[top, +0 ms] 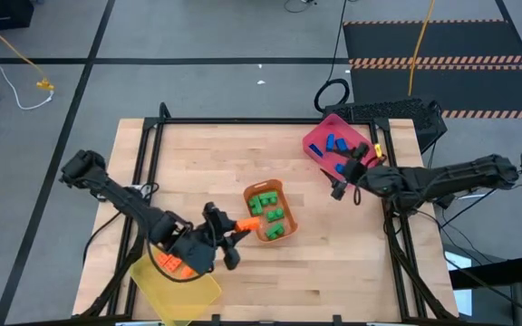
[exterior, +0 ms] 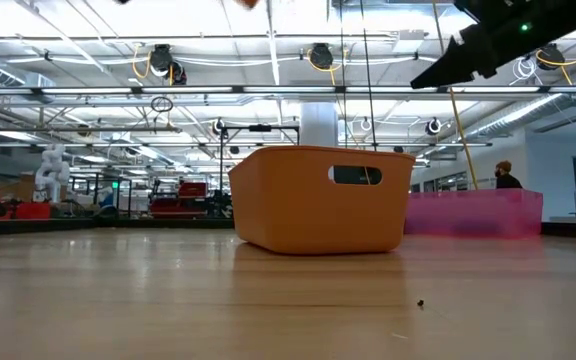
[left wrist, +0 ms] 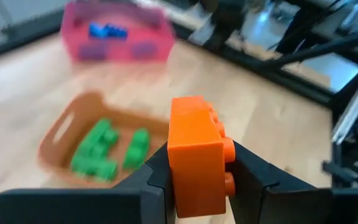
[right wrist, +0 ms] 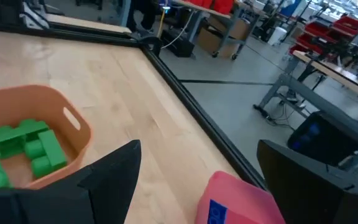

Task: Sort & place blocks by color
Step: Put the orange game piece into the yellow bin

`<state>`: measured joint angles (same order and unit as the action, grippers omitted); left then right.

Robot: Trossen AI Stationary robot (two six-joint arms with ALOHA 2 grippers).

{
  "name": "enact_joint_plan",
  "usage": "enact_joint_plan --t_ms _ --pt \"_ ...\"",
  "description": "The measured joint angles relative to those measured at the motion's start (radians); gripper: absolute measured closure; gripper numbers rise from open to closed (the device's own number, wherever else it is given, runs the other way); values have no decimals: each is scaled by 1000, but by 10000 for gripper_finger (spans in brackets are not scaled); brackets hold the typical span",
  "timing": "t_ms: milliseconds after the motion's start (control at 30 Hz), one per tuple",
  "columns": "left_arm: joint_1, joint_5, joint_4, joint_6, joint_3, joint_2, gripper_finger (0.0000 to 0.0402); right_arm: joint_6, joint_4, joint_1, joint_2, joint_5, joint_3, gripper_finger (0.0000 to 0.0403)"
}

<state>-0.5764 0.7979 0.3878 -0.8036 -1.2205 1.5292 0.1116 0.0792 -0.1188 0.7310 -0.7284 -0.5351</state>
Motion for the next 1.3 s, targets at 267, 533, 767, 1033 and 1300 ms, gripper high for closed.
enact_joint_plan --t_ms 267,533,767,1033,1300 --pt "-93 -78 264 -374 0 -37 300 -58 -1 0 -77 103 44 90" --pt "-147 -302 340 -670 0 -38 300 -20 -64 0 -82 105 44 90" --pt "-219 -506 376 -840 0 -38 300 -18 -48 0 -94 106 44 90" --pt "-317 -650 403 -966 0 -38 300 -18 -49 0 -110 106 44 90" --pt "-335 -719 486 -1084 0 -37 300 -20 -49 0 -111 106 44 90"
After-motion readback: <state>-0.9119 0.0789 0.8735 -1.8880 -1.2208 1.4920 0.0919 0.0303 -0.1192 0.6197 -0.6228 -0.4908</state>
